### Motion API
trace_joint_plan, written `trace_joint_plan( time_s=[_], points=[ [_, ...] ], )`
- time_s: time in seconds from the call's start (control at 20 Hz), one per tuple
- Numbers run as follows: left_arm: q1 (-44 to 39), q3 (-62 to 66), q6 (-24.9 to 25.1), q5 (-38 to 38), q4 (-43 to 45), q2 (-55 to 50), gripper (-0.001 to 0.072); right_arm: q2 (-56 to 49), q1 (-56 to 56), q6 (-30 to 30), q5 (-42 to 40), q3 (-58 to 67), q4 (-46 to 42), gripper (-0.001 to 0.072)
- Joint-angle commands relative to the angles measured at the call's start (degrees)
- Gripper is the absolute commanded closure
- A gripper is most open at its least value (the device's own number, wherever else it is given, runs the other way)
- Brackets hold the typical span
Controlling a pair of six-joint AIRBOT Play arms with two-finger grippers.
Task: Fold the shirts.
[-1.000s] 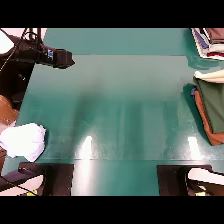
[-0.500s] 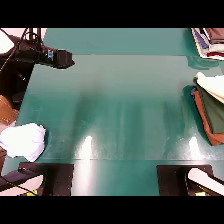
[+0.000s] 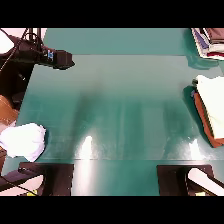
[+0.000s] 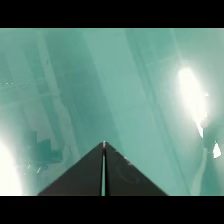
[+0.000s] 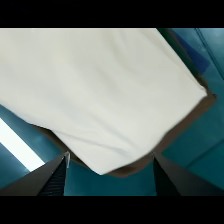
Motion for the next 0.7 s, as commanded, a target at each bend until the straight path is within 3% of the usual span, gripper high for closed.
trace_joint_plan(
  time_s=[0.0, 0.2, 0.3, 0.4, 0.5, 0.55, 0.6, 0.65],
  points=[
    [0.02, 0.0, 0.0, -0.11, 0.02, -0.02, 0.0678, 2.05, 2.75, -0.7, -4.26, -0.26, 14.45, 0.0124],
    [0.02, 0.0, -0.04, -0.31, 0.37, -0.02, 0.0677, 4.79, 12.72, -4.63, -9.7, -0.26, 32.37, 0.0125],
    [0.02, 0.0, -0.04, -0.11, 0.26, -0.02, 0.0678, 5.73, 19.78, -4.63, -11.8, -0.26, 32.63, 0.0143],
    [0.02, 0.0, -0.04, -0.09, 0.28, -0.02, 0.0678, 6.27, 26.25, -4.92, -13.09, -0.26, 31.74, 0.021],
    [0.02, 0.0, -0.04, -0.11, 0.24, -0.02, 0.0678, 6.34, 31.5, -7.52, -13.49, -0.26, 31.76, 0.045],
    [0.02, 0.0, -0.04, -0.11, 0.24, -0.02, 0.0677, 6.34, 33.64, -8.39, -13.42, -0.26, 31.76, 0.0647],
    [0.02, 0.0, -0.04, -0.11, 0.24, -0.02, 0.0678, 6.34, 35.41, -8.63, -13.44, -0.26, 31.76, 0.0695],
    [0.02, 0.0, -0.04, -0.11, 0.24, -0.02, 0.0678, 6.34, 36.61, -8.63, -13.44, -0.26, 31.76, 0.0695]
  ],
)
